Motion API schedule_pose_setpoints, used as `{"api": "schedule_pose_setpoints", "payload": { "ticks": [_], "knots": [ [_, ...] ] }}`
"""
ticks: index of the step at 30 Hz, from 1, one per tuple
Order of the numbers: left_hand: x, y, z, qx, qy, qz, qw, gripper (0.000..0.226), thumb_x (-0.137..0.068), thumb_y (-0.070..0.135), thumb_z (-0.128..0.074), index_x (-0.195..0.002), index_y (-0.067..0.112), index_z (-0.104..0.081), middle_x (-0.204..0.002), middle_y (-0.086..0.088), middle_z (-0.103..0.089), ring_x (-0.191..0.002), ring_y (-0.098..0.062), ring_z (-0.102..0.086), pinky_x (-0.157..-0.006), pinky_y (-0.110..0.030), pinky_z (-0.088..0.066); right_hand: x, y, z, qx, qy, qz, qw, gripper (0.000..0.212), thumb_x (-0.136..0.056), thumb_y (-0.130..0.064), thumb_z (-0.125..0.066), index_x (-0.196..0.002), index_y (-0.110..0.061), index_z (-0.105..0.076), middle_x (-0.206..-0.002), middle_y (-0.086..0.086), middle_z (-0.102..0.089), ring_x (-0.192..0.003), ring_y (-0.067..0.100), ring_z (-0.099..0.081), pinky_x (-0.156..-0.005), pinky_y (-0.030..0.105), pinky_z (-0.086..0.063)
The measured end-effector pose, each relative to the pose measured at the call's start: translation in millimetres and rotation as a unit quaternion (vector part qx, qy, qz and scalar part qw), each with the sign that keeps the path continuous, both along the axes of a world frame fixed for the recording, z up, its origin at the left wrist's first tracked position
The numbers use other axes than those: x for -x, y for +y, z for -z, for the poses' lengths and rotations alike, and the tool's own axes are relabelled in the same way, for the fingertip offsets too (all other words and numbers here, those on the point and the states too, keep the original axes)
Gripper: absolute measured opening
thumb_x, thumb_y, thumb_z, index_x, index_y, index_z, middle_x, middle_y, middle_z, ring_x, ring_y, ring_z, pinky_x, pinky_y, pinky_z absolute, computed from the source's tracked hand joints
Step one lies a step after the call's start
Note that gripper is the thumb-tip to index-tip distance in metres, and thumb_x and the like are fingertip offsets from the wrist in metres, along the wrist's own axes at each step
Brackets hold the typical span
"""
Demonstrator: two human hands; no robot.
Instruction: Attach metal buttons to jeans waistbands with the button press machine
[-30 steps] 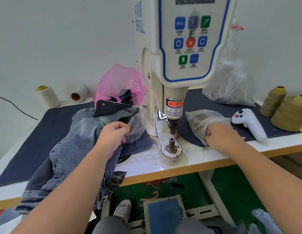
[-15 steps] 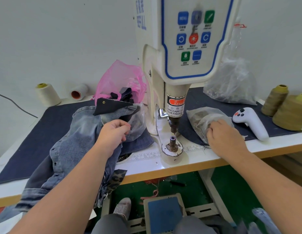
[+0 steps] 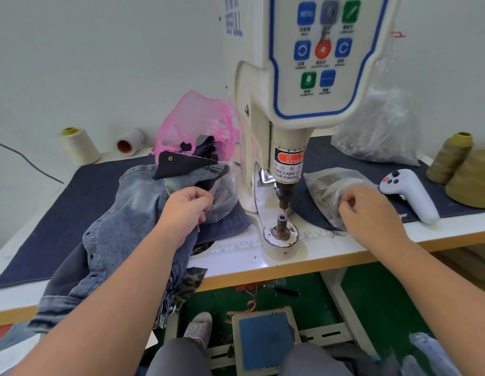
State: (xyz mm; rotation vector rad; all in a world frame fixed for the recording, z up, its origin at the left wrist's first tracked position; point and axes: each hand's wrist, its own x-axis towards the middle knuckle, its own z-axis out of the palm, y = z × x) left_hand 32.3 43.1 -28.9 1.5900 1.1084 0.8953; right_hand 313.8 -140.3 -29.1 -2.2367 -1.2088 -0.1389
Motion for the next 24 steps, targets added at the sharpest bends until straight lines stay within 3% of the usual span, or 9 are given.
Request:
{"api": "schedule_pose_setpoints", "payload": {
  "ticks": [4, 10, 14, 18, 21, 24],
  "knots": [
    [0.2, -0.4, 0.8, -0.003, 0.003, 0.002, 1.000, 0.014, -0.090, 0.008, -0.061, -0.082, 0.015, -0.070, -0.047, 0.011, -0.053, -0.042, -0.004, -0.044, -0.046, -0.014, -0.041, 4.7, -2.9, -1.8, -0.055, -0.008, -0.004, 0.998, 0.013, -0.093, -0.012, -0.058, -0.082, -0.017, -0.064, -0.080, -0.005, -0.059, -0.076, 0.016, -0.053, -0.066, 0.030, -0.037],
    [-0.3, -1.8, 1.9, -0.016, 0.026, 0.001, 1.000, 0.013, -0.090, 0.012, -0.062, -0.081, 0.017, -0.071, -0.047, 0.007, -0.052, -0.043, -0.004, -0.046, -0.046, -0.018, -0.042, 14.7, 1.4, -5.0, -0.114, 0.101, 0.003, 0.988, 0.017, -0.093, -0.012, -0.059, -0.081, -0.022, -0.064, -0.079, -0.016, -0.058, -0.074, 0.001, -0.053, -0.061, 0.018, -0.035],
    [-0.5, -3.7, 0.6, -0.023, 0.033, 0.003, 0.999, 0.012, -0.089, 0.012, -0.062, -0.082, 0.016, -0.071, -0.048, 0.008, -0.053, -0.045, -0.004, -0.047, -0.052, -0.022, -0.043, 13.1, 2.6, -2.7, -0.079, 0.138, 0.014, 0.987, 0.021, -0.094, -0.007, -0.057, -0.077, -0.019, -0.062, -0.078, -0.009, -0.060, -0.075, 0.006, -0.056, -0.062, 0.021, -0.037],
    [-0.2, -5.2, 0.4, -0.027, 0.037, 0.005, 0.999, 0.012, -0.089, 0.013, -0.062, -0.082, 0.017, -0.071, -0.048, 0.010, -0.053, -0.045, -0.004, -0.047, -0.055, -0.026, -0.044, 8.5, -1.9, -8.5, -0.099, 0.202, 0.026, 0.974, 0.021, -0.094, -0.011, -0.059, -0.078, -0.024, -0.062, -0.081, 0.000, -0.066, -0.082, 0.023, -0.065, -0.073, 0.036, -0.050],
    [-0.7, -5.5, -0.6, -0.027, 0.039, 0.008, 0.999, 0.013, -0.089, 0.013, -0.062, -0.081, 0.017, -0.071, -0.050, 0.008, -0.054, -0.046, -0.005, -0.048, -0.054, -0.027, -0.043, 9.1, -7.2, -13.5, -0.115, 0.213, 0.040, 0.969, 0.018, -0.089, -0.010, -0.063, -0.079, -0.025, -0.065, -0.085, 0.000, -0.069, -0.084, 0.026, -0.068, -0.082, 0.045, -0.055],
    [-0.3, -6.5, -1.9, -0.028, 0.042, 0.011, 0.999, 0.013, -0.089, 0.013, -0.062, -0.082, 0.016, -0.071, -0.053, 0.006, -0.055, -0.048, -0.007, -0.048, -0.051, -0.025, -0.043, 12.7, -10.9, -20.1, -0.147, 0.254, 0.032, 0.956, 0.021, -0.085, -0.008, -0.067, -0.071, -0.024, -0.068, -0.075, -0.005, -0.069, -0.077, 0.022, -0.068, -0.080, 0.044, -0.056]
  ]
}}
